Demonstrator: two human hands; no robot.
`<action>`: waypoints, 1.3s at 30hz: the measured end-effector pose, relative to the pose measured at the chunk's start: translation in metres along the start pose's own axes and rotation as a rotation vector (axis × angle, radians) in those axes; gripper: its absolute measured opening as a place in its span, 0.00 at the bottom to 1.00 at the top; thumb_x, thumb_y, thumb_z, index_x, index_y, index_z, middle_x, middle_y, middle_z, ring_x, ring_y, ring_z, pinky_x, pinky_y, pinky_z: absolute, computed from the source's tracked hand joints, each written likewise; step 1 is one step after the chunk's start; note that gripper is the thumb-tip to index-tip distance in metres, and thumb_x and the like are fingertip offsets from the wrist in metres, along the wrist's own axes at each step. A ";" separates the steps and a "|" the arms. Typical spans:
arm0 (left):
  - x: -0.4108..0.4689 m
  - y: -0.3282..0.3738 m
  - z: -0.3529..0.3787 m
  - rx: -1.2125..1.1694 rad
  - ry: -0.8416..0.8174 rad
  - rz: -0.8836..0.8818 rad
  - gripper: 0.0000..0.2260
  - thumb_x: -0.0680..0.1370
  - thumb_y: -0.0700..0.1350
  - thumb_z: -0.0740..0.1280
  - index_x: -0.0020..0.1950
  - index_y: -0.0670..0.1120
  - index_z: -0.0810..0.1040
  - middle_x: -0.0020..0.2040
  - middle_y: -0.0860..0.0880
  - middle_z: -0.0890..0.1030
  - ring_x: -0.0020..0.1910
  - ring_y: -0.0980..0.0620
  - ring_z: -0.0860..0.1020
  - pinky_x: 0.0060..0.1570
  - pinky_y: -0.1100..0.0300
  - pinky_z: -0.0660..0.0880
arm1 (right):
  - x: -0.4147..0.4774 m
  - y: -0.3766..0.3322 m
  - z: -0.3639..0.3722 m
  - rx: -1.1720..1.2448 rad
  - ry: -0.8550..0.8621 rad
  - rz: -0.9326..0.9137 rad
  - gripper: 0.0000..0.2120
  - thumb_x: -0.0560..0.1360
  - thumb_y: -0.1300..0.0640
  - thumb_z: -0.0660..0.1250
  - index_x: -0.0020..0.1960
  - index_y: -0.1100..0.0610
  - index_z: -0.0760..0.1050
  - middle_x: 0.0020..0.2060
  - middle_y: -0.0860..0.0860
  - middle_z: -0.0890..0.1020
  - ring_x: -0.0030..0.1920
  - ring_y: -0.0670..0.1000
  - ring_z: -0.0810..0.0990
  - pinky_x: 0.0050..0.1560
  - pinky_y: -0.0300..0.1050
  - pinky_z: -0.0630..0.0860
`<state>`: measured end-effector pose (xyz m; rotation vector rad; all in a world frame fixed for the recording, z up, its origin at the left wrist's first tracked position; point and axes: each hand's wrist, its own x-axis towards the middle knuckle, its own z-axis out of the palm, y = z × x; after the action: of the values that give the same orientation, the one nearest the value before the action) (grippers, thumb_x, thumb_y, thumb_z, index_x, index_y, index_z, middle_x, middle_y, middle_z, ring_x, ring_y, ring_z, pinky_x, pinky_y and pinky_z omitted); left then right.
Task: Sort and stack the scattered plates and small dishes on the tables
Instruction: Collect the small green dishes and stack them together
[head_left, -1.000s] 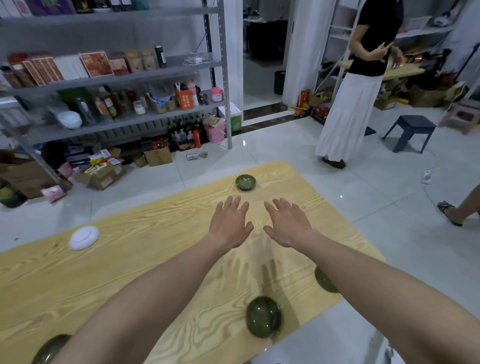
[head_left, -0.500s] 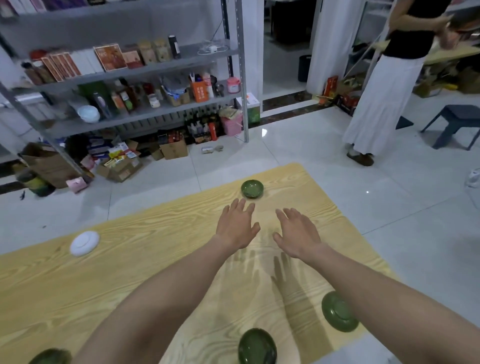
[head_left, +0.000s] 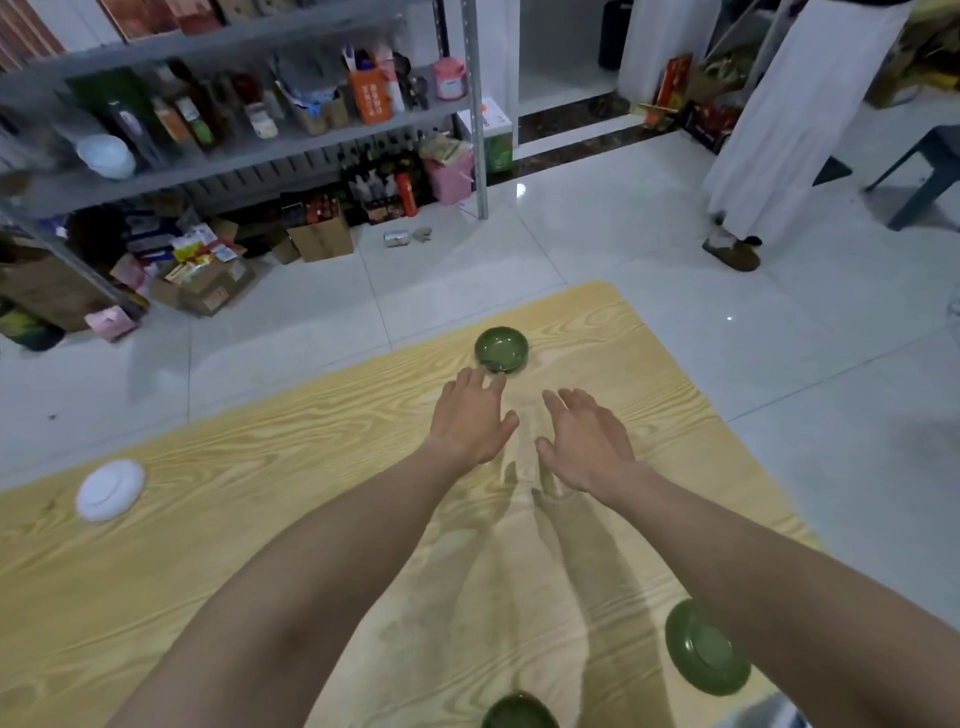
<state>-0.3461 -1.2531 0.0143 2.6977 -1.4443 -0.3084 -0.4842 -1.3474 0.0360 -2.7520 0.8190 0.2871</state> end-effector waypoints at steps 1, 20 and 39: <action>0.006 -0.001 0.003 -0.027 0.007 -0.012 0.27 0.80 0.56 0.60 0.76 0.46 0.64 0.74 0.40 0.66 0.73 0.42 0.62 0.68 0.49 0.63 | 0.005 0.000 0.002 0.009 -0.005 0.004 0.31 0.80 0.47 0.60 0.78 0.57 0.56 0.75 0.55 0.64 0.77 0.56 0.57 0.70 0.52 0.62; 0.102 -0.018 0.059 -0.772 0.166 -0.537 0.14 0.80 0.48 0.67 0.63 0.45 0.79 0.59 0.41 0.78 0.60 0.44 0.75 0.58 0.58 0.71 | 0.060 0.016 0.045 0.194 -0.065 0.115 0.29 0.79 0.48 0.63 0.76 0.56 0.60 0.70 0.52 0.71 0.72 0.55 0.66 0.63 0.51 0.69; 0.092 -0.030 0.068 -1.095 0.354 -0.799 0.17 0.73 0.29 0.67 0.56 0.44 0.84 0.59 0.45 0.80 0.51 0.43 0.82 0.51 0.50 0.81 | 0.043 0.012 0.039 -0.085 -0.025 0.006 0.28 0.81 0.48 0.57 0.77 0.57 0.58 0.75 0.56 0.64 0.76 0.56 0.59 0.73 0.53 0.60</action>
<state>-0.2866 -1.3102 -0.0697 2.0317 0.0461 -0.4404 -0.4602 -1.3667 -0.0141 -2.8188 0.8275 0.3653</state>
